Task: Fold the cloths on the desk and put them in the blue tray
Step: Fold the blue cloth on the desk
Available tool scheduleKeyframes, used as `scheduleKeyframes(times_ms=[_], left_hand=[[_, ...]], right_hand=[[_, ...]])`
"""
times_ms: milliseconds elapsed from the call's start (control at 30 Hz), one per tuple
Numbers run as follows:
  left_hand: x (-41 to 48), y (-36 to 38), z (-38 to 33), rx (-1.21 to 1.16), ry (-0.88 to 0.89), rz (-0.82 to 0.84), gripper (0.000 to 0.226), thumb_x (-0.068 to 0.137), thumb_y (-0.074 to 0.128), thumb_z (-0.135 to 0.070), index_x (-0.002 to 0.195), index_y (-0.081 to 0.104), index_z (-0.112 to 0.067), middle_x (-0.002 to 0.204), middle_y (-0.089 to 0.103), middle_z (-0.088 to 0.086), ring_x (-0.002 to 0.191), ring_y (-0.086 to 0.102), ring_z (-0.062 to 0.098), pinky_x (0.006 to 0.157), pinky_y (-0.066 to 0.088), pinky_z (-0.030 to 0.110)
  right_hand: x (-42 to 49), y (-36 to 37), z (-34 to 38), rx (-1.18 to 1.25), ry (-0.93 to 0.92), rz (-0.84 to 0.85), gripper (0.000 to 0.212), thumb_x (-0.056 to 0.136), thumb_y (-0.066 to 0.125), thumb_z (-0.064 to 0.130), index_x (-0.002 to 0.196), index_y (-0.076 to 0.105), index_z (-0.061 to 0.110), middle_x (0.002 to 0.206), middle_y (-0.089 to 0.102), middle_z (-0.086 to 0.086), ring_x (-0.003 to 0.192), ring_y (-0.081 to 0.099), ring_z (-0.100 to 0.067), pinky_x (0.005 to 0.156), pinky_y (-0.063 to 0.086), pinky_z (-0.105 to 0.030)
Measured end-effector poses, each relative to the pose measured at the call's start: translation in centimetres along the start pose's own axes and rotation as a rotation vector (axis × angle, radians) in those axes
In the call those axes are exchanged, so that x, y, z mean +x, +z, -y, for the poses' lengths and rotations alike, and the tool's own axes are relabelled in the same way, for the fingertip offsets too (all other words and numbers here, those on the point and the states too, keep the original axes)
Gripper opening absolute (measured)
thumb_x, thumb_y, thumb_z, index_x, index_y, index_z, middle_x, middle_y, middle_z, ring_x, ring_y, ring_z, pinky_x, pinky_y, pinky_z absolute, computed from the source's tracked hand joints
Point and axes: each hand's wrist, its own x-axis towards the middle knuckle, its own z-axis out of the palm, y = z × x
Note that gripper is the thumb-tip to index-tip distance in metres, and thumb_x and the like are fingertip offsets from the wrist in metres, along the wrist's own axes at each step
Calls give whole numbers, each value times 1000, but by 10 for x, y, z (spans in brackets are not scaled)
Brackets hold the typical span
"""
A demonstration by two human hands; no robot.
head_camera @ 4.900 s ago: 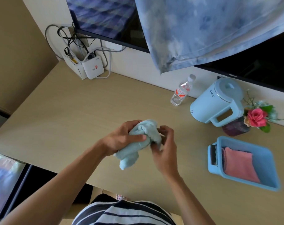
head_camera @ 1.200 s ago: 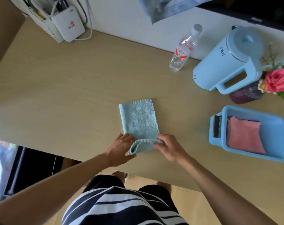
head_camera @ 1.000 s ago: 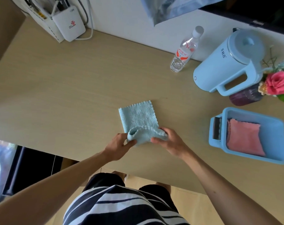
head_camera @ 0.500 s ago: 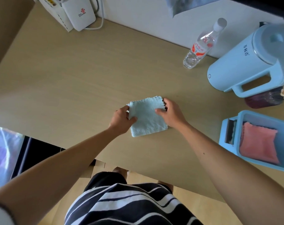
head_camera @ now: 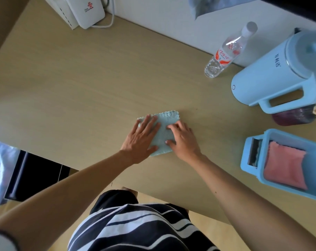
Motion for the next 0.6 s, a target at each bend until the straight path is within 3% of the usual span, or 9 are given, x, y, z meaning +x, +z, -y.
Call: scheduleKeyframes(times_ms=[67, 133, 200, 267, 367, 500, 600], left_hand=[[-2, 2, 3, -4, -48, 52, 88, 89, 50, -63, 158, 14, -21, 167, 2, 6, 154, 1, 31, 122, 13, 55], [2, -5, 2, -6, -89, 53, 88, 83, 55, -65, 154, 25, -23, 165, 14, 9, 151, 15, 34, 119, 22, 52], [10, -16, -4, -5, -145, -19, 77, 79, 62, -62, 142, 42, -24, 150, 36, 11, 132, 41, 33, 106, 37, 47], [18, -22, -8, -19, -230, -61, 64, 81, 65, -54, 134, 47, -22, 131, 49, 8, 113, 52, 29, 97, 41, 42], [23, -27, -13, -121, -370, -29, 60, 83, 68, -45, 129, 44, -16, 117, 59, 7, 105, 60, 29, 93, 41, 41], [23, -26, -19, -409, -611, 108, 53, 79, 72, -37, 120, 49, -14, 110, 64, 9, 99, 64, 34, 84, 50, 41], [17, -24, -25, -538, -654, 144, 24, 76, 69, -33, 91, 59, -17, 90, 66, 7, 86, 65, 33, 67, 50, 33]], right_hand=[[-4, 2, 4, -31, 42, -38, 53, 79, 75, 37, 126, 55, 25, 122, 52, 1, 112, 53, -25, 93, 44, -41], [-10, 2, 10, -62, 163, -104, 63, 75, 78, 39, 130, 51, 23, 122, 53, 0, 112, 53, -26, 91, 45, -41], [-17, 3, 16, -4, 359, -176, 74, 73, 80, 41, 134, 46, 19, 122, 53, -4, 113, 52, -26, 90, 46, -40], [-28, 7, 21, 96, 534, -211, 79, 74, 80, 42, 138, 42, 13, 126, 53, -8, 117, 52, -28, 90, 47, -43], [-45, 16, 27, 275, 725, -209, 78, 76, 77, 46, 136, 42, 9, 130, 53, -9, 118, 55, -30, 92, 48, -45], [-56, 27, 39, 510, 879, -173, 69, 71, 74, 51, 121, 45, 13, 119, 60, -6, 105, 64, -31, 89, 53, -46], [-55, 25, 40, 780, 995, -228, 58, 74, 79, 29, 113, 39, 13, 105, 63, -3, 91, 65, -28, 80, 52, -35]])
